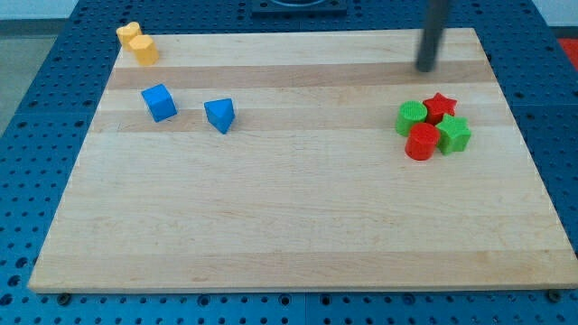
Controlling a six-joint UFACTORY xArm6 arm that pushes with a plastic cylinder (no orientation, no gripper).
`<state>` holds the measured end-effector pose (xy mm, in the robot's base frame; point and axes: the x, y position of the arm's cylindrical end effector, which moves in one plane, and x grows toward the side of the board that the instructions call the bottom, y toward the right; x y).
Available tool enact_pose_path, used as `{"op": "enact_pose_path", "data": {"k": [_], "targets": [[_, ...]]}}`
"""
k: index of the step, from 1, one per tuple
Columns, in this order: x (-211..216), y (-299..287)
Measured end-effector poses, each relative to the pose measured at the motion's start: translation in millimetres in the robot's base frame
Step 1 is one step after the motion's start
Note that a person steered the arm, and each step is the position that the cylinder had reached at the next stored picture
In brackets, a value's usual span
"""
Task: Separate the red star and green circle from each other
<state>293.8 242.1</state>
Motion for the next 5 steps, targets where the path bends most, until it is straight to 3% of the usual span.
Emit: {"op": "enact_pose_path", "data": {"k": [1,2,3,5], "targets": [[46.1,78.7],[101.1,91.2],[108.0,50.7],[82.2,-78.2]]}}
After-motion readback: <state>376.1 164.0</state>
